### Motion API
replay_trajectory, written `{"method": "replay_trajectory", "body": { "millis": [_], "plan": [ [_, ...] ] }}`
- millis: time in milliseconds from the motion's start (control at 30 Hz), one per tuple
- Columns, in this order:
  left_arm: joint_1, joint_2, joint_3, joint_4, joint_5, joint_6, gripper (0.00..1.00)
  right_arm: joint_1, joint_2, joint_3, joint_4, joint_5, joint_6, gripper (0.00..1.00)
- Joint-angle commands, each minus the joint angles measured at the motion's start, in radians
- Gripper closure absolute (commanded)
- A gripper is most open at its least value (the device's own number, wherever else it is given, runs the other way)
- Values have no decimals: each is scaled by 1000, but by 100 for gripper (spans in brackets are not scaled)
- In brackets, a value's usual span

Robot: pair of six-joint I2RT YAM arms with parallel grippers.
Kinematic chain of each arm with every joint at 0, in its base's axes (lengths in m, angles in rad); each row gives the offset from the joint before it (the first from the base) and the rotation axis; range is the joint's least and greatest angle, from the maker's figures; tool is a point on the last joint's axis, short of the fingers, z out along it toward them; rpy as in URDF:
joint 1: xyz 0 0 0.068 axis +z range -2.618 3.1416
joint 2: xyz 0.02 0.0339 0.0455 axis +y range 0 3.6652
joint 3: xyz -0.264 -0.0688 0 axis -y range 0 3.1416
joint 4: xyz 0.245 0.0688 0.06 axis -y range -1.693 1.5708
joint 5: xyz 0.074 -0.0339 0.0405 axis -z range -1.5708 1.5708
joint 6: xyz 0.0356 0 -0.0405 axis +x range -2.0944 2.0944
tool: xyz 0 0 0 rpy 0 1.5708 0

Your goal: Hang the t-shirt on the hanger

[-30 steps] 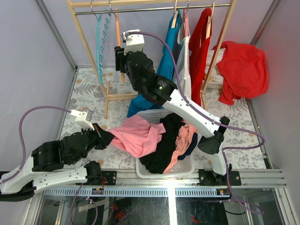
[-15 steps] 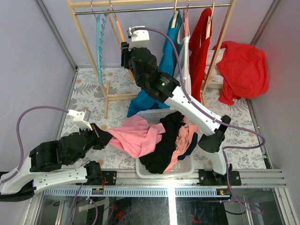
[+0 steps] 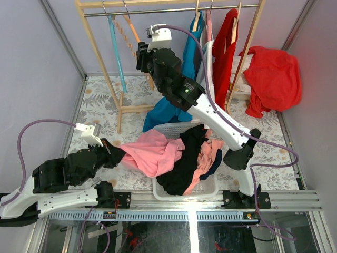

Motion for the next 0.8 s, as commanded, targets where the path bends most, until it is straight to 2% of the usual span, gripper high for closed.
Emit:
{"method": "replay_trajectory", "body": {
  "millis": [0, 267, 400, 500, 600, 767],
  "plan": [
    [-3, 9, 39, -9, -37, -20, 100, -12, -7, 66, 81, -51, -4, 51],
    [-3, 23, 46, -19, -44, -30, 100, -27, 20, 68, 95, -106, 2, 51],
    [-3, 28, 45, -18, -44, -36, 100, -40, 32, 71, 95, -122, 14, 55],
    [-3, 30, 47, -23, -47, -39, 100, -50, 34, 73, 98, -132, 21, 63],
    [-3, 33, 51, -29, -56, -41, 100, -49, 31, 70, 107, -140, 15, 78],
    [-2, 42, 50, -30, -61, -41, 100, -50, 3, 43, 125, -149, 3, 96]
  ]
}}
